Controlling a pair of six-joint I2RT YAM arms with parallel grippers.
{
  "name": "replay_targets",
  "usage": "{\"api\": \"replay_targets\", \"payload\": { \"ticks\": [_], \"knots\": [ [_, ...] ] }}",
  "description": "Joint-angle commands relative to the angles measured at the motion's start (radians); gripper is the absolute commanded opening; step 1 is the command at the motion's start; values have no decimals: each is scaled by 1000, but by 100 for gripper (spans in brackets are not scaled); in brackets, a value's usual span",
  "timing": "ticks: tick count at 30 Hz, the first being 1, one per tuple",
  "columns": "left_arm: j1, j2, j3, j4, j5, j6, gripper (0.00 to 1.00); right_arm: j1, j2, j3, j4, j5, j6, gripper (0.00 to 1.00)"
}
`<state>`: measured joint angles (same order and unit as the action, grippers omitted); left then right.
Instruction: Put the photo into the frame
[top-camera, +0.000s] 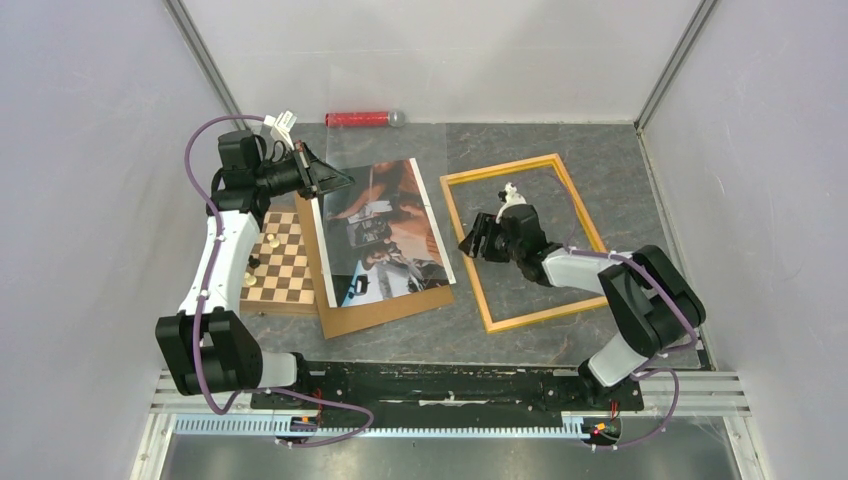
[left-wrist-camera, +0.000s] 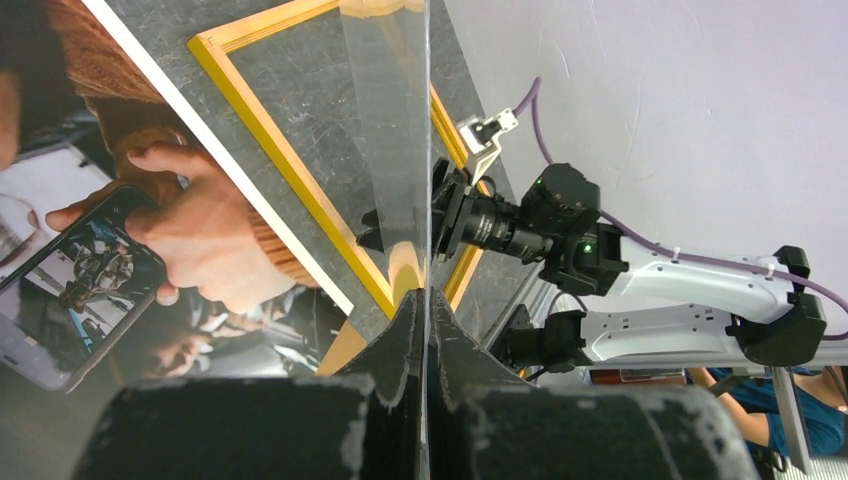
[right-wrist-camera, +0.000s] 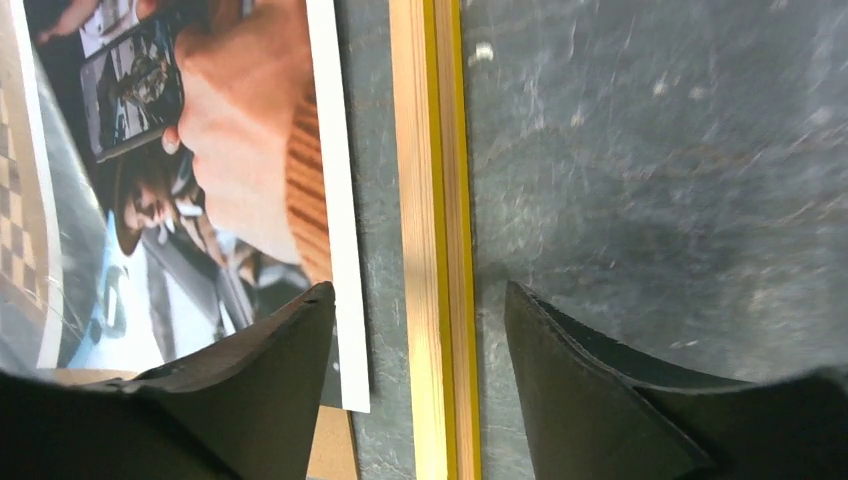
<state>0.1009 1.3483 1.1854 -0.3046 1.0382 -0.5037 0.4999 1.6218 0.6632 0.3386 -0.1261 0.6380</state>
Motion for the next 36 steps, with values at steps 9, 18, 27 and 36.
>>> {"api": "replay_targets", "payload": {
  "ticks": [9,18,27,36],
  "knots": [
    [6,-117,-109,242,28,-197,2,-168,-149,163,-293,208,-565,72],
    [5,-201,-250,534,-5,-432,2,-417,-144,163,-336,197,-728,69],
    [5,-219,-283,544,0,-422,2,-546,-21,257,-388,200,-849,68],
    [5,-216,-283,538,2,-388,2,-659,88,296,-381,138,-863,66]
  ]
}}
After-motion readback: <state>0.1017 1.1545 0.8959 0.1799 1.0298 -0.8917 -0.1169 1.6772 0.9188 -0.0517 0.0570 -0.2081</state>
